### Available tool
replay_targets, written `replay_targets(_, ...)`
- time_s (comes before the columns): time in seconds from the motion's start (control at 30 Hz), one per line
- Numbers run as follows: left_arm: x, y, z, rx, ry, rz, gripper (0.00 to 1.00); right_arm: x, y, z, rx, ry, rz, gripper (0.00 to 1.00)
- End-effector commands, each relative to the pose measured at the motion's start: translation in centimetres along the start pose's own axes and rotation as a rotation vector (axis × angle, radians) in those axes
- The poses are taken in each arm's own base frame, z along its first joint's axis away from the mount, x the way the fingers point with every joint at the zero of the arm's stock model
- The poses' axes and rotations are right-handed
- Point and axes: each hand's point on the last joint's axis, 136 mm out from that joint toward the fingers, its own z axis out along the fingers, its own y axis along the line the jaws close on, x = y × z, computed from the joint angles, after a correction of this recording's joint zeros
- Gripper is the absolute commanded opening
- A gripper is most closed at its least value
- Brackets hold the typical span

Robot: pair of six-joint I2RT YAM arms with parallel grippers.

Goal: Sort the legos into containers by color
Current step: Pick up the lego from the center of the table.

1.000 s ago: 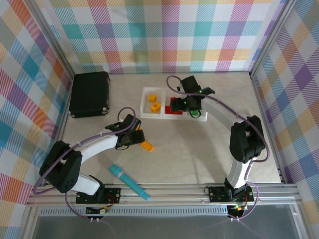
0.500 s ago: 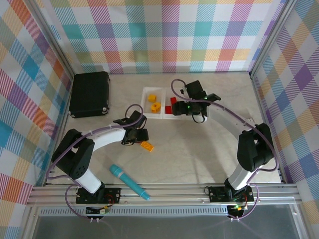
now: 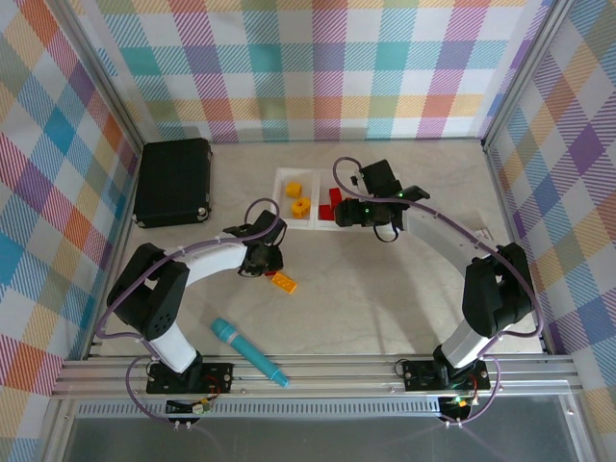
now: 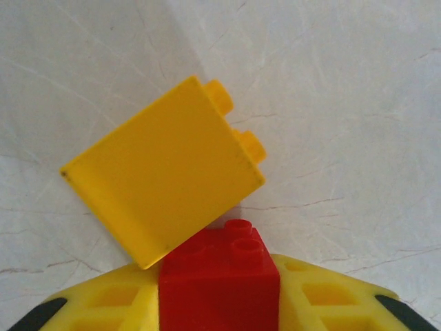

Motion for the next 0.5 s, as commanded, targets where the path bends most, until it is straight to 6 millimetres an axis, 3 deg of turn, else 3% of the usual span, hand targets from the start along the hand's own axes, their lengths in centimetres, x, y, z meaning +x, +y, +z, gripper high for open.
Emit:
replay_targets(0.0, 0.4, -0.5, 0.1, 0.003, 0.029, 0.004, 0.30, -1.0, 0.3, -1.2, -0.010, -0.054, -0.009, 0.72)
replay_targets(0.27, -1.0, -2.9, -3.0, 0.081, -0.033, 0.028, 0.22, -0.6, 0.0, -1.3, 0.001, -0.046, -0.010, 0.71)
replay_targets(0.47, -4.5, -6.3, -6.8, 0.175, -0.128, 0.062, 0.21, -1.4, -1.2, -3.4, 0.071, -0.137, 0.003, 0.72)
